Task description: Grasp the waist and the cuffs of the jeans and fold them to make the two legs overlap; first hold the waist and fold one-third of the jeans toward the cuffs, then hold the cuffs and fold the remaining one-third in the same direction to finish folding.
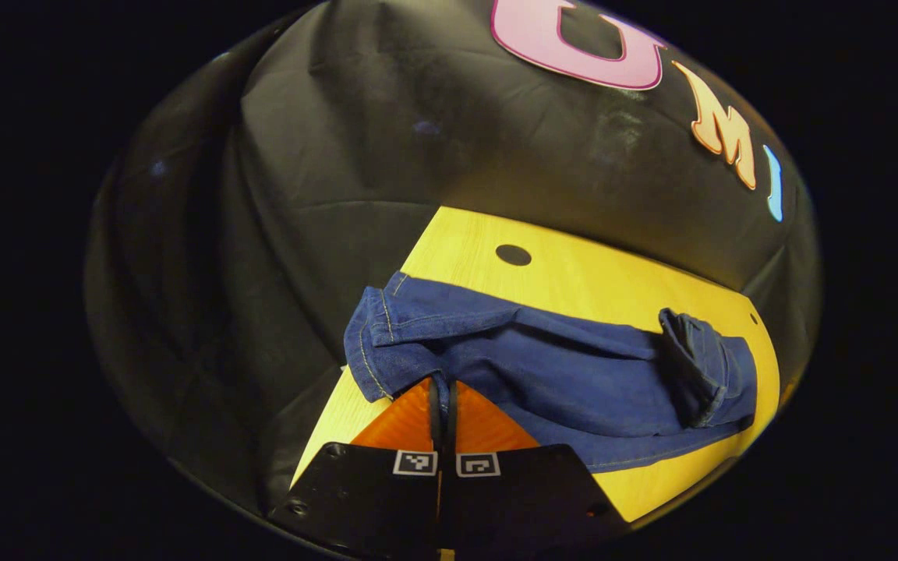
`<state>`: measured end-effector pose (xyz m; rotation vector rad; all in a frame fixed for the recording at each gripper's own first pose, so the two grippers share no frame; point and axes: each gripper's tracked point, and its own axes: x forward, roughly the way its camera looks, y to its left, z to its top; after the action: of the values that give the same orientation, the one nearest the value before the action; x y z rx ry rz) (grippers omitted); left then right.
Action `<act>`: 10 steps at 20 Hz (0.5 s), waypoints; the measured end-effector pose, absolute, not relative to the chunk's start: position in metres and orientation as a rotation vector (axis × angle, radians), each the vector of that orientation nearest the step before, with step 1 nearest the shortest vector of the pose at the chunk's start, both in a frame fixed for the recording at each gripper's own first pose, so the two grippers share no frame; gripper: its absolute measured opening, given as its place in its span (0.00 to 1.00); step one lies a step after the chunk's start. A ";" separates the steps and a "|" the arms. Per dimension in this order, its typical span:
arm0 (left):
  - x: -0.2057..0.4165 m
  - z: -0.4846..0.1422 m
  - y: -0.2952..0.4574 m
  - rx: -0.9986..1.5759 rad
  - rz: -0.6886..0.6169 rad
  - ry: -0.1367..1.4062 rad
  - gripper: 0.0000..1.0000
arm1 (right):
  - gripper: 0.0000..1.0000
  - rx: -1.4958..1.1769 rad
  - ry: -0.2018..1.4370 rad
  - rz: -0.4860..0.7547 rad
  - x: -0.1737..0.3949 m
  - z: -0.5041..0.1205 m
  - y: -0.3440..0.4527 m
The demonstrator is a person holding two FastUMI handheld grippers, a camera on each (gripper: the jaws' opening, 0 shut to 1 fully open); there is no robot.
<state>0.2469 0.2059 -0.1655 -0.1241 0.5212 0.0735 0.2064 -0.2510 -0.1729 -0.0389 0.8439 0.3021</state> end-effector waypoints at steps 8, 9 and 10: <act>0.245 -0.096 0.144 -0.073 -0.019 0.367 0.00 | 0.94 -0.021 0.842 0.302 0.203 -0.169 -0.276; 0.245 -0.086 0.128 -0.066 -0.044 0.345 0.00 | 0.94 -0.019 0.841 0.301 0.204 -0.169 -0.280; 0.243 -0.076 0.112 -0.053 -0.072 0.325 0.00 | 0.98 -0.017 0.841 0.301 0.203 -0.168 -0.284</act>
<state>0.2435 0.1120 -0.0756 -0.0532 0.3251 -0.0723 0.2031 -0.2837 -0.1680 -0.0174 0.8407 0.3008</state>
